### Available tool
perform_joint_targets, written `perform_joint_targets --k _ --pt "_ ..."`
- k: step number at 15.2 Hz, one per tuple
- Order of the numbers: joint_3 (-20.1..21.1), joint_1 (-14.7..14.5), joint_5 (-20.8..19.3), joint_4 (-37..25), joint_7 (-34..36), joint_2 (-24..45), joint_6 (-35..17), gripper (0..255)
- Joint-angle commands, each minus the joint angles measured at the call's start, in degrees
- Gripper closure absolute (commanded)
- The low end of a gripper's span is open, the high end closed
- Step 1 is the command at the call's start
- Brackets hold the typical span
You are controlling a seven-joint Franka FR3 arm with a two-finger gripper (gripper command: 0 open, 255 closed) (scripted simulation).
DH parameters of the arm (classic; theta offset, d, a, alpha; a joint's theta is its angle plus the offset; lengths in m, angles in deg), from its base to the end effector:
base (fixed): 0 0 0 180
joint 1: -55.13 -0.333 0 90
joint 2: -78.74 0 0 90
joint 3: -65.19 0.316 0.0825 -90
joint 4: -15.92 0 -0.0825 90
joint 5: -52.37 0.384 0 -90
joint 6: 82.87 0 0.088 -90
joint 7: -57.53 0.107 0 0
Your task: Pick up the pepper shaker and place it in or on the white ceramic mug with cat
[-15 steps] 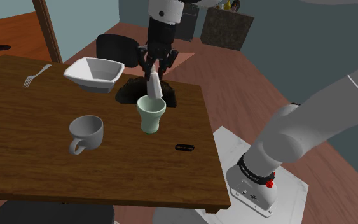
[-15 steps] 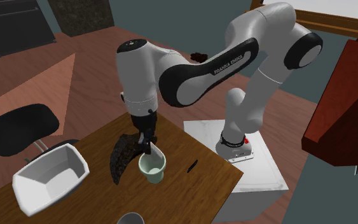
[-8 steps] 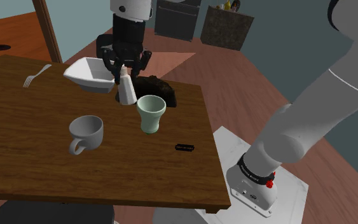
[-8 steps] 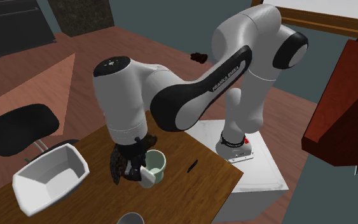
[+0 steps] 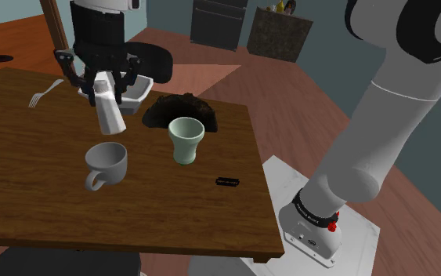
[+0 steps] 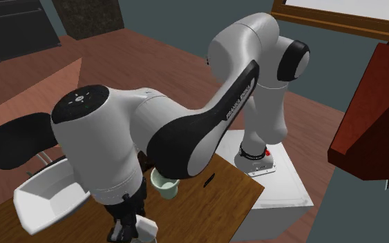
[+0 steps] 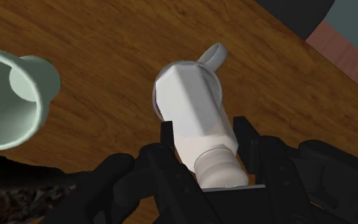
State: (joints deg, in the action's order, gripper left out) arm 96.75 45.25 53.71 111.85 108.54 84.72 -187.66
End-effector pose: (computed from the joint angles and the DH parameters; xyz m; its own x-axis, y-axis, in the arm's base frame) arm 0.4555 0.3872 0.5467 0.9845 -0.1746 -0.0192 -0.1756 -0.9794 -0.0993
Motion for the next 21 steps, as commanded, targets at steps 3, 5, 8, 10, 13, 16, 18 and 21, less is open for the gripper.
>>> perform_joint_targets --k 3,5,8,10,13,16,18,21 --pt "0.89 -2.57 -3.48 -4.84 3.89 5.8 -0.27 255" --pt "0.84 -2.5 -3.48 -3.3 3.82 5.8 -1.8 255" --pt "0.77 -2.42 -3.55 -1.12 3.77 5.91 -4.08 255" --pt "0.72 -2.4 -3.63 0.25 3.76 6.06 -5.57 255" --pt "0.64 -2.38 -3.83 2.19 3.78 6.39 -7.78 255" --pt "0.55 -2.41 -4.1 3.98 3.86 6.84 -9.95 255" --pt "0.47 -2.45 -4.33 5.1 3.93 7.2 -11.39 255" --pt "0.44 -2.47 -4.44 5.61 3.98 7.39 -12.05 255"
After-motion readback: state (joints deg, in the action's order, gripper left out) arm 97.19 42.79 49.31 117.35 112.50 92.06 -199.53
